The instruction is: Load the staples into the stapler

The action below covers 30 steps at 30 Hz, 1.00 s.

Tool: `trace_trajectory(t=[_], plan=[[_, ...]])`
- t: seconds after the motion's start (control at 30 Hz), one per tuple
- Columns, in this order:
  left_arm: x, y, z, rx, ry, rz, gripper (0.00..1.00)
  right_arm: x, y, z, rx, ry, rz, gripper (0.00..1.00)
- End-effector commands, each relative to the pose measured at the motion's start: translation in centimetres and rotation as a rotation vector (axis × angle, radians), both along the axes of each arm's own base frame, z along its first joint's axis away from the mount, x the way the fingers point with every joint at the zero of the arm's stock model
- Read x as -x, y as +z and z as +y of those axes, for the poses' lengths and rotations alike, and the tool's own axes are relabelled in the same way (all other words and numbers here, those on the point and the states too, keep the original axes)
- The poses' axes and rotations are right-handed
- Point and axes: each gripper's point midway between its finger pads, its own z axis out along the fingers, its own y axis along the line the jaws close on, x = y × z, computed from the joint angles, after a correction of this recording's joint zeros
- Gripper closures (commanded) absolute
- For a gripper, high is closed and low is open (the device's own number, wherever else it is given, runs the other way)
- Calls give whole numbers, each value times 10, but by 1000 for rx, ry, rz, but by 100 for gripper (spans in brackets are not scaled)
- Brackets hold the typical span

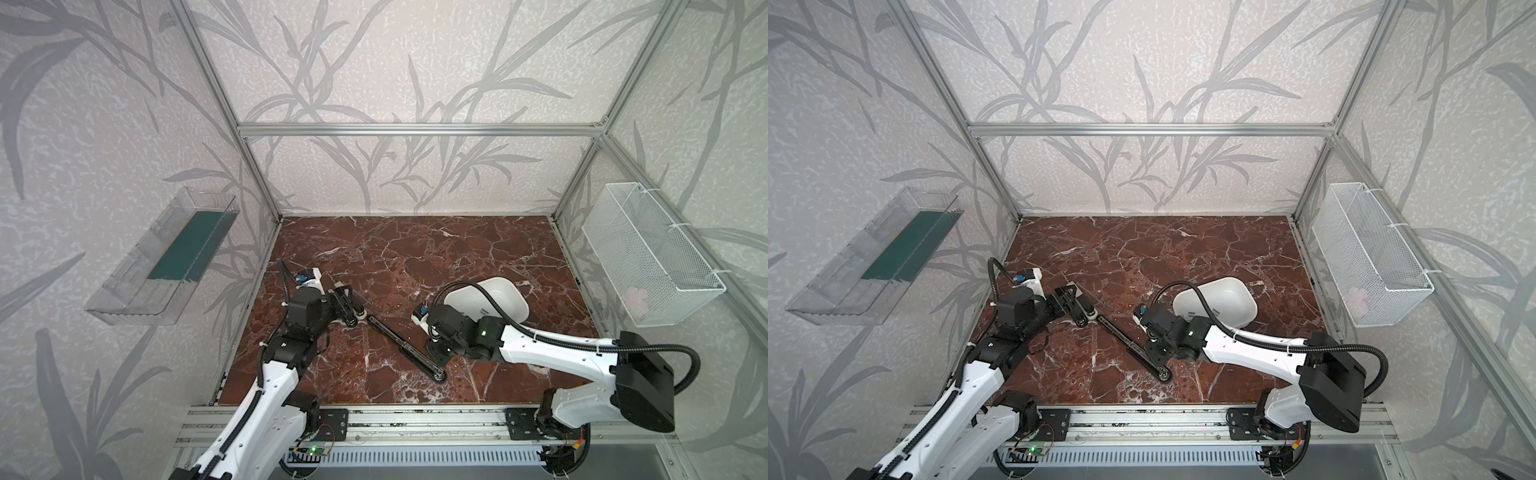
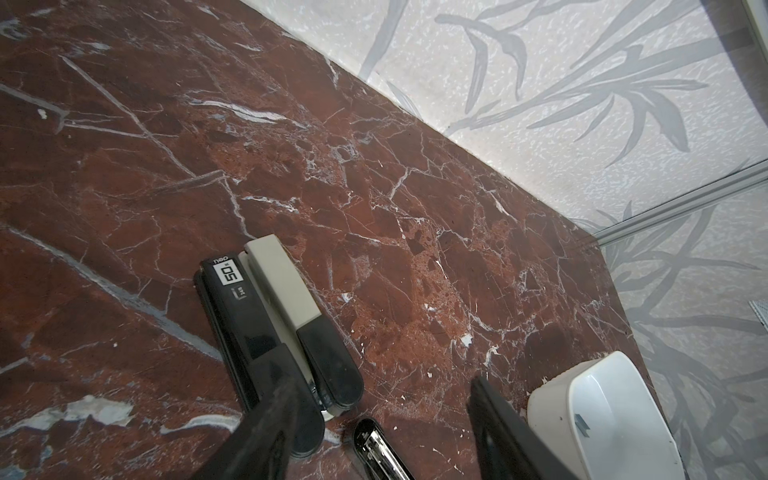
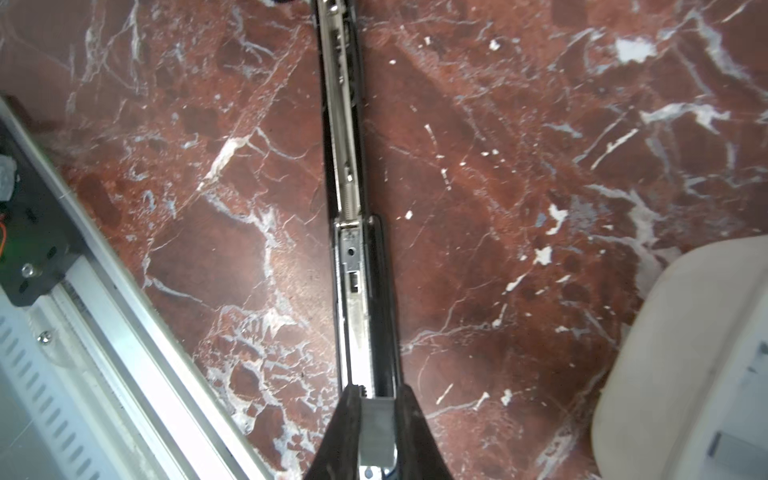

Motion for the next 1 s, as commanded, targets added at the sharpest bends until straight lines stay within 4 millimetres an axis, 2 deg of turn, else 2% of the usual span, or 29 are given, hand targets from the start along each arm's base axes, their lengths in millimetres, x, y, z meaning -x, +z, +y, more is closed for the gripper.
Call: trace_trajectory(t=[0.0,0.37,0.97], plan=[[2,9,-1,12,-2,-17,32,1,5,2,-34,-24,-5,82],[5,10,-2,26,-8,-16,33,15,-9,1,2,-11,3,82],[7,7,-2,27,-11,-13,33,16,-34,1,57,-12,23,83]])
